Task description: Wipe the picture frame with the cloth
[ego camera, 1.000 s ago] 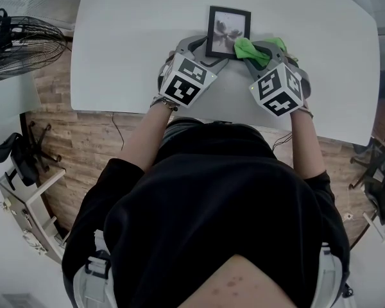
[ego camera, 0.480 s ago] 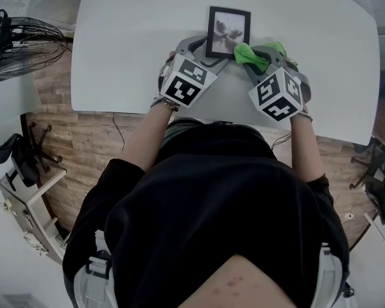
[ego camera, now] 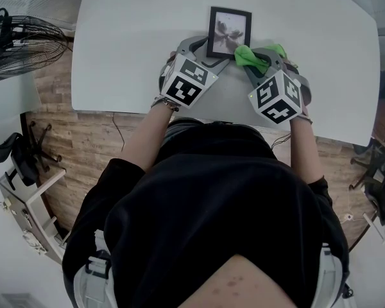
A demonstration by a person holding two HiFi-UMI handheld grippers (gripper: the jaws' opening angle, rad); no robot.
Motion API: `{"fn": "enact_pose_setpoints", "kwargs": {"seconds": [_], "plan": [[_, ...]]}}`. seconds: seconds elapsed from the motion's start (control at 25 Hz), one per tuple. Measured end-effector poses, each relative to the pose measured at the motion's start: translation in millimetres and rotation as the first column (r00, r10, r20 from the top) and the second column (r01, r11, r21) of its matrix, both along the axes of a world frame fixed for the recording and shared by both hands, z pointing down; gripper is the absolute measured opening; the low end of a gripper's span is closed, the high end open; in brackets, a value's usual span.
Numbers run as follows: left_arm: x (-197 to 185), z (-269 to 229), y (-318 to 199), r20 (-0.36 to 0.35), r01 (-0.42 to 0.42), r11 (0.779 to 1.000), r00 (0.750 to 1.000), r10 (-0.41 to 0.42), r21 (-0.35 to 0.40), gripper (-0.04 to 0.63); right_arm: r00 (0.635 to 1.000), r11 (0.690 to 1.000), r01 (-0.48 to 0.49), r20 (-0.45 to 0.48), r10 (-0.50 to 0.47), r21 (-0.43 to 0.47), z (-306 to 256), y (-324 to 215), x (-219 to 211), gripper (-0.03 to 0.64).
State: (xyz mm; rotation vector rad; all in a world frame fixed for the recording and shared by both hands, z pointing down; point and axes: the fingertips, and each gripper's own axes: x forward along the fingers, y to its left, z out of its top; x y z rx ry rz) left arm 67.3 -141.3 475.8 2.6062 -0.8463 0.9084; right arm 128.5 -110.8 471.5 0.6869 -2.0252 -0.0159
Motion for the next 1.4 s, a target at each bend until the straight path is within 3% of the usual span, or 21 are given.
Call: {"fn": "enact_pose_setpoints", "kwargs": {"seconds": [0.44,0.88,1.08,1.4], "plan": [[0.1,0.2,-1.2,-0.003,-0.002,1.000,1.000,0.002,0.003,0.314,1.000,1.000,0.006,0.003,-0.005,-0.011,0.6,4.5,-0.7,0.114],[2.7,-2.1,-1.1,-0.006,-0.003,1.000,1.000,0.003,0.005,0.313,0.998,0.995,0.057,0.028,-0.055,-0.081,-12.9,15.7,3.0,0.115],[3.9,-3.3,-1.6,-0.008,-0.007,1.000,1.000,0.007,0.016,0.313,0.993,0.999,0.053,0.102,-0.053,-0.002,-48.6,-1.5,-1.2,0.115],[3.1,-2.3,-1.9,-0.004,-0.005,1.000,1.000,0.005,0.009,0.313,0.998,0.988,0.054,-0.022,-0.051,0.142,-61.5,-68.1,5.0,0.117]]}}
